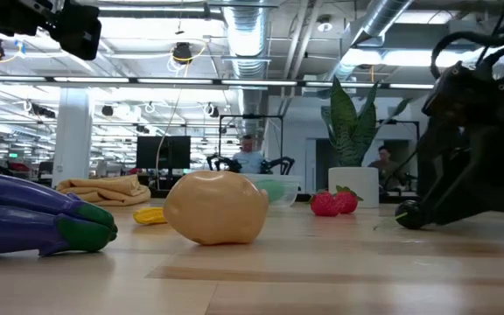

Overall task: Pick and placing Produce into tupperware
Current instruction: Put the black cherry into the transparent bin

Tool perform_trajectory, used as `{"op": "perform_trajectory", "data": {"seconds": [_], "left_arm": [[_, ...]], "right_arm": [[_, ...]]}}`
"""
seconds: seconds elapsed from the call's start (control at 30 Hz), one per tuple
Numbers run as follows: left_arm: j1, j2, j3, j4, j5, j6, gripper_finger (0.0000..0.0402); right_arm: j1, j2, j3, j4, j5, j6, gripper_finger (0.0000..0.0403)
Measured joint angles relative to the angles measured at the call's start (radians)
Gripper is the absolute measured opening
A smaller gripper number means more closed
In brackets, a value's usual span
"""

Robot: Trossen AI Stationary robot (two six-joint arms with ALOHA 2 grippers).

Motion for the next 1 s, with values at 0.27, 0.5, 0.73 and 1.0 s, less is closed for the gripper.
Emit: {"op": "perform_trajectory", "data": {"seconds": [0.27, 0.5, 0.73, 1.0], "left_arm": [[0.0, 0.0, 0.0, -0.007, 0.0, -0.006, 0.0243], [0.0, 0.0, 0.0, -0.01, -0.001, -0.005, 0.0243], [0.0, 0.0, 0.0, -0.014, -0.001, -0.006, 0.0243], [0.0, 0.0, 0.0, -0.014, -0.002, -0.006, 0.0243]], "right_arm": [[0.032, 0.073, 0.039, 0.039, 0.084, -0.033, 0.0216], [0.03, 0.073, 0.039, 0.042, 0.083, -0.015, 0.0216], [0.03, 0.073, 0.039, 0.041, 0.091, -0.014, 0.0195], [0.027, 0.074, 0.039, 0.04, 0.097, -0.019, 0.0133]]}}
